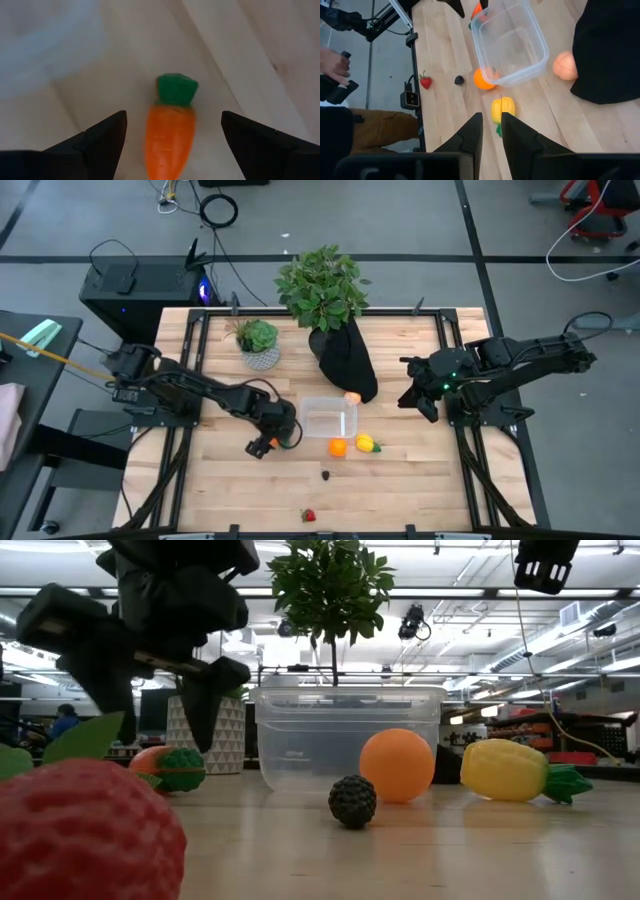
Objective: Pick and placing Produce into tupperware
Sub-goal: Put the orange carrot into the transparent bin
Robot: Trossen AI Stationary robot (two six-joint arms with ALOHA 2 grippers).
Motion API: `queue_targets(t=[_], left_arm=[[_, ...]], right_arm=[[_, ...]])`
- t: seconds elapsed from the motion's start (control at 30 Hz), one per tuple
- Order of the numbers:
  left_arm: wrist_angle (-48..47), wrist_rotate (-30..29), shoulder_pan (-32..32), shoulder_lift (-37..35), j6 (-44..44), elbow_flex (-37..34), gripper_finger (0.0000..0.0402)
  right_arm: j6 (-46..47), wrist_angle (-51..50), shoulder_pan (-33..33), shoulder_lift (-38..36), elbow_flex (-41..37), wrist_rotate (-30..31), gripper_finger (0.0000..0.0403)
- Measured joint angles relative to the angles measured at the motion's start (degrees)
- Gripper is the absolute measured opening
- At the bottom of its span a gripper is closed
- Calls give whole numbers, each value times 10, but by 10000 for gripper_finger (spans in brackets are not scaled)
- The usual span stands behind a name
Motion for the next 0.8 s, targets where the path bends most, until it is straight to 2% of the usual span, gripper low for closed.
queue_targets(t=[0.4, 0.8], left_arm=[[0, -3, -6, 58, 3, 0, 334], [3, -20, -7, 65, 3, 1, 321]], right_arm=[[1, 12, 0, 0, 0, 0, 78], [1, 16, 0, 0, 0, 0, 78]])
